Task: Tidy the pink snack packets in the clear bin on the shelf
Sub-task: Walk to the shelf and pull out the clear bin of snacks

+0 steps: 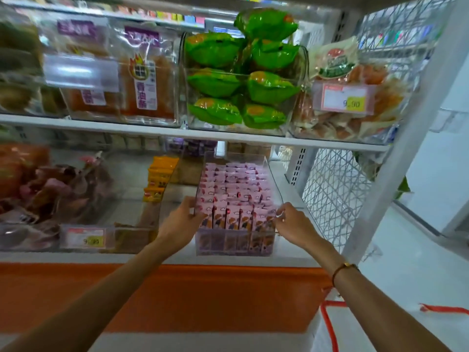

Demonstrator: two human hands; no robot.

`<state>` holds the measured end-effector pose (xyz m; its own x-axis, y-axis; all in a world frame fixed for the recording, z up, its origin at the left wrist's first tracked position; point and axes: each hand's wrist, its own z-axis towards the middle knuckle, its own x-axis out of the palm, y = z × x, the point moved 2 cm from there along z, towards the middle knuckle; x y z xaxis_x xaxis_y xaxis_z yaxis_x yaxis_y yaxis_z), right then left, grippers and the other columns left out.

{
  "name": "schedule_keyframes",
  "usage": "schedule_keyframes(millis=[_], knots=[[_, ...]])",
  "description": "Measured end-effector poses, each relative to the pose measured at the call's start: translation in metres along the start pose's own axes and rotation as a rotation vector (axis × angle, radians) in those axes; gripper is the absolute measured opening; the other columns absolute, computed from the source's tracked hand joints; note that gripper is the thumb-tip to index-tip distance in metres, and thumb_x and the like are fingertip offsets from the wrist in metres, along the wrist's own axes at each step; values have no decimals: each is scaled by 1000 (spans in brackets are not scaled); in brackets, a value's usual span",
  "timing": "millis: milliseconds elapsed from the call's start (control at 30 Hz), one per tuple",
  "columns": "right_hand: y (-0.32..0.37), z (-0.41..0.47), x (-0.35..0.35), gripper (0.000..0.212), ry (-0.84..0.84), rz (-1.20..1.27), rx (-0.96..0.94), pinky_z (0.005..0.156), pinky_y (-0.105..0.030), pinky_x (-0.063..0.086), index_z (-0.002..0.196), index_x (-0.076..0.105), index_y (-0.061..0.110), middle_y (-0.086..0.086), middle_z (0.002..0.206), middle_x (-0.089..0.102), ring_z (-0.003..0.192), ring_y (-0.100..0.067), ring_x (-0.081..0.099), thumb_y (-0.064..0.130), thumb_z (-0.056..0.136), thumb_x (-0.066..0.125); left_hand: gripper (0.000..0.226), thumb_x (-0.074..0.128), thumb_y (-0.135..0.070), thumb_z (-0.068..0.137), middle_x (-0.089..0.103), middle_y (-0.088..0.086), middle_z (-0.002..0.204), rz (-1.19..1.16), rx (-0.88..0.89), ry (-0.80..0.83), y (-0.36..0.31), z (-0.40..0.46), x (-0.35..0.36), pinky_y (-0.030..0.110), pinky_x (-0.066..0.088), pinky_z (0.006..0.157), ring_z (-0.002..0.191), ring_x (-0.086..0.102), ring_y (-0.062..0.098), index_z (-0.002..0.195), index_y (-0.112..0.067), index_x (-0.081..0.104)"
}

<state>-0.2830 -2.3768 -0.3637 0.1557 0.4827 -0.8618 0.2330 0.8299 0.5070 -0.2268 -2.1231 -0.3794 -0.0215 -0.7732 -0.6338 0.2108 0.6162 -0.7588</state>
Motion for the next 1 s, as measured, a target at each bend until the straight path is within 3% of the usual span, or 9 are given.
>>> schedule_keyframes(millis=[133, 233, 300, 400, 500, 567, 700, 900, 1000], knots=[[-5, 6, 2, 26, -128, -35, -143, 49, -22, 45, 122, 44, 21, 3, 90, 62, 63, -13, 64, 29, 98, 47, 33, 35, -39, 101, 64, -8, 106, 44, 3, -115, -3, 0, 8, 23, 41, 56, 69, 56, 2, 130, -25, 43], [-6, 8, 4, 31, -208, -87, -215, 38, -12, 30, 129, 43, 19, 5, 82, 64, 51, 0, 53, 26, 98, 45, 30, 36, -37, 101, 60, -15, 84, 44, 20, -156, -5, -1, 10, 21, 41, 50, 65, 58, 1, 126, -26, 50], [-5, 10, 4, 34, -235, -101, -233, 39, -11, 28, 131, 44, 18, 6, 81, 64, 49, 1, 49, 25, 98, 47, 26, 38, -35, 101, 59, -16, 84, 57, 25, -159, -7, 0, 7, 16, 42, 49, 64, 59, -3, 119, -27, 54], [2, 13, -3, 34, -260, -77, -257, 43, -13, 41, 130, 49, 14, 4, 80, 63, 52, -2, 52, 23, 98, 47, 18, 41, -30, 100, 60, -11, 73, 58, 59, -160, -18, 4, -1, 24, 50, 50, 61, 60, 3, 88, -27, 54], [12, 19, -19, 30, -284, -20, -244, 56, -30, 56, 126, 53, 11, 1, 78, 61, 56, -13, 62, 22, 99, 46, 31, 44, -22, 99, 56, -5, 62, 90, 62, -201, -32, 16, -12, 28, 39, 45, 58, 57, 17, 70, -21, 52], [17, 21, -26, 28, -291, -3, -234, 62, -39, 58, 124, 54, 10, -4, 83, 64, 59, -20, 65, 21, 99, 46, 29, 45, -19, 98, 54, -3, 61, 138, 55, -210, -40, 21, -18, 28, 33, 45, 58, 54, 19, 71, -14, 55], [25, 15, -43, 25, -343, 34, -254, 66, -45, 56, 117, 58, 7, -13, 94, 68, 65, -28, 66, 17, 97, 48, 29, 45, -17, 99, 55, 1, 59, 139, 116, -238, -51, 16, -29, 28, 38, 46, 53, 52, 19, 74, -7, 57], [17, -29, -39, 24, -320, 51, -295, 55, -40, 57, 117, 57, 8, -9, 87, 67, 57, -19, 65, 17, 97, 48, 30, 46, -20, 99, 60, 7, 63, 153, 151, -214, -48, -21, -38, 29, 38, 46, 55, 58, 23, 72, -10, 53], [8, -52, -19, 30, -303, 0, -292, 58, -35, 57, 124, 53, 10, -4, 88, 66, 65, -16, 66, 23, 99, 46, 26, 48, -21, 98, 55, 3, 60, 147, 166, -235, -33, -48, -28, 30, 36, 45, 56, 58, 25, 74, -13, 49]])
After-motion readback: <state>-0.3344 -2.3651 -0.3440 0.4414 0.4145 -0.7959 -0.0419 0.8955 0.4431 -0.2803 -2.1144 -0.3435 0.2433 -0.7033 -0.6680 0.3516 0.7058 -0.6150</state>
